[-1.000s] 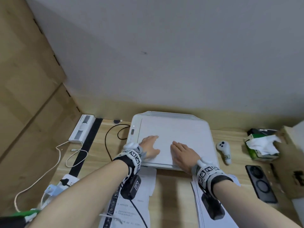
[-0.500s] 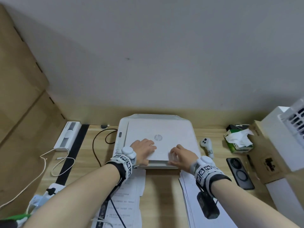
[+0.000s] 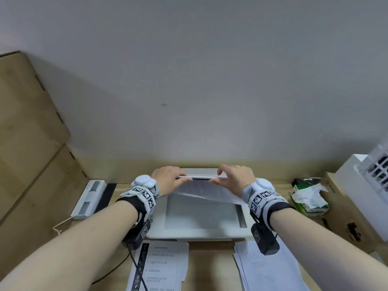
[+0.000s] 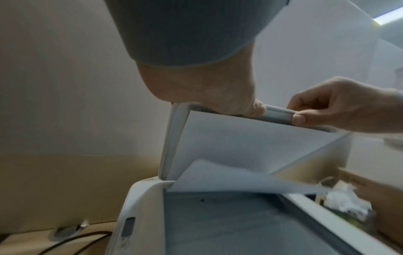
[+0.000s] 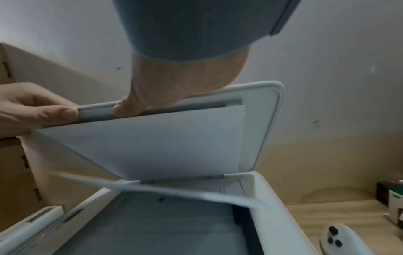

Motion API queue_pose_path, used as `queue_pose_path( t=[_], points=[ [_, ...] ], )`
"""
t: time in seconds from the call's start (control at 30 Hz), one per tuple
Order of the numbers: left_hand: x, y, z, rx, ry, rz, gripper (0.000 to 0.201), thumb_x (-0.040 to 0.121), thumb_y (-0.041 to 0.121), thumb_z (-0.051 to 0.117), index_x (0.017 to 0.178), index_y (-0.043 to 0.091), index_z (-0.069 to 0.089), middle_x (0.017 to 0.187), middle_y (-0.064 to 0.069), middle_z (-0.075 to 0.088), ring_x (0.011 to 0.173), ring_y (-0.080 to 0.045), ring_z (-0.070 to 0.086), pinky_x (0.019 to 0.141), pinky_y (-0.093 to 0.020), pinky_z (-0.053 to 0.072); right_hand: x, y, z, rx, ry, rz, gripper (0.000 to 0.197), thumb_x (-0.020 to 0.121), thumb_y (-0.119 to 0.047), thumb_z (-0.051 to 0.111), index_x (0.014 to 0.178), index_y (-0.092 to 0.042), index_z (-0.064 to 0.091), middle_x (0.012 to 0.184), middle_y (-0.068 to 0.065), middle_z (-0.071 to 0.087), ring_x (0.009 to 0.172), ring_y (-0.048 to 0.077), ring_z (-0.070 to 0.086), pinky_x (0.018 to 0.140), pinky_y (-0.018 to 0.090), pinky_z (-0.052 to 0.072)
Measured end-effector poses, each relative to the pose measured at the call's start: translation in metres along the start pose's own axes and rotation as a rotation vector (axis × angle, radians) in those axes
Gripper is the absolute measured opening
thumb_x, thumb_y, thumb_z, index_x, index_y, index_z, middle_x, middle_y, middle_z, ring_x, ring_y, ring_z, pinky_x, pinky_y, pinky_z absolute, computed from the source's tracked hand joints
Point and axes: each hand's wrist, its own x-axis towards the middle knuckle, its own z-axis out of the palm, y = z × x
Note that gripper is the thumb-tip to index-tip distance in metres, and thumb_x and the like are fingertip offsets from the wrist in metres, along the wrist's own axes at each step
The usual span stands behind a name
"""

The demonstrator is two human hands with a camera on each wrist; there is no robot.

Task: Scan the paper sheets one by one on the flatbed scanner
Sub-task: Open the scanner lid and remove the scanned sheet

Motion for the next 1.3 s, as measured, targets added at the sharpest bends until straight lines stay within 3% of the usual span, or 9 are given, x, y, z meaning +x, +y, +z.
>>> queue_pose_path(
  t=[0.27,0.37,0.53,0.63,0.83,0.97,1.07,1.2,1.3],
  points=[
    [0.054,-0.011,-0.019,-0.088,0.138,-0.189,0.051,0.086,0.073,0.044,0.091,0.032,0.072,0.077,0.004,0.067,0.078,-0.025,0.062,0.062,-0.032,0.045,0.057,0.008,-0.002,0.04,0.376,-0.114,0.037,0.084,-0.053,0.06,0.069,-0.019,0.064,0.072,0.0,0.053,0.067,0.026,0.054,0.052,0.031,0.04],
    [0.076,-0.012,-0.022,-0.166,0.28,-0.254,0.047,0.084,0.072,0.05,0.091,0.031,0.073,0.087,0.009,0.067,0.091,-0.02,0.056,0.068,-0.032,0.042,0.079,0.013,0.0,0.021,0.408,-0.064,0.025,0.082,-0.04,0.075,0.082,-0.017,0.066,0.083,0.005,0.053,0.077,0.031,0.053,0.059,0.038,0.046],
    [0.109,-0.011,-0.026,-0.265,0.356,-0.387,0.042,0.087,0.063,0.056,0.105,0.027,0.069,0.112,0.012,0.059,0.112,-0.021,0.044,0.09,-0.035,0.04,0.1,0.014,0.0,0.008,0.353,-0.006,0.041,0.082,-0.037,0.076,0.112,-0.013,0.062,0.099,0.009,0.052,0.088,0.031,0.05,0.072,0.043,0.05],
    [0.123,-0.022,-0.021,-0.425,0.449,-0.364,0.026,0.094,0.039,0.051,0.106,0.024,0.069,0.113,0.009,0.063,0.113,-0.023,0.045,0.092,-0.029,0.036,0.115,0.016,0.005,0.021,0.344,0.029,0.041,0.085,-0.033,0.069,0.118,-0.012,0.058,0.104,0.009,0.05,0.092,0.031,0.047,0.075,0.043,0.05],
    [0.125,-0.03,-0.002,-0.287,0.544,-0.246,0.049,0.082,0.033,0.045,0.128,0.02,0.059,0.127,0.002,0.055,0.119,-0.021,0.038,0.099,-0.034,0.035,0.128,0.017,0.012,0.065,0.32,0.038,0.047,0.084,-0.023,0.063,0.127,-0.009,0.051,0.107,0.011,0.049,0.092,0.031,0.045,0.076,0.043,0.048],
    [0.116,-0.032,0.004,-0.067,0.472,-0.135,0.072,0.08,0.03,0.049,0.15,0.021,0.035,0.156,-0.003,0.031,0.146,-0.026,0.018,0.118,-0.045,0.019,0.127,0.019,0.016,0.096,0.337,0.01,0.06,0.082,-0.018,0.061,0.139,-0.008,0.044,0.113,0.012,0.049,0.096,0.031,0.046,0.084,0.041,0.048],
    [0.107,-0.031,0.008,0.046,0.379,-0.09,0.081,0.08,0.024,0.05,0.155,0.018,0.022,0.165,-0.004,0.009,0.152,-0.023,0.0,0.123,-0.046,0.006,0.124,0.021,0.018,0.077,0.29,0.006,0.071,0.084,-0.019,0.061,0.148,-0.006,0.035,0.121,0.012,0.05,0.104,0.032,0.046,0.092,0.039,0.046],
    [0.088,-0.027,0.017,0.022,0.299,-0.055,0.077,0.083,0.02,0.048,0.155,0.015,0.023,0.165,-0.004,0.005,0.152,-0.02,-0.002,0.123,-0.044,0.008,0.106,0.018,0.026,0.105,0.193,0.037,0.066,0.087,-0.02,0.058,0.147,-0.005,0.034,0.136,0.012,0.045,0.114,0.033,0.046,0.093,0.044,0.048],
    [0.068,-0.022,0.026,-0.14,0.095,-0.089,0.069,0.09,0.016,0.047,0.155,0.017,0.023,0.164,-0.002,0.012,0.152,-0.017,0.006,0.122,-0.037,0.009,0.082,0.016,0.041,0.121,0.093,0.027,0.059,0.091,-0.02,0.054,0.145,-0.009,0.036,0.142,0.009,0.042,0.12,0.031,0.044,0.095,0.043,0.047]
  ],
)
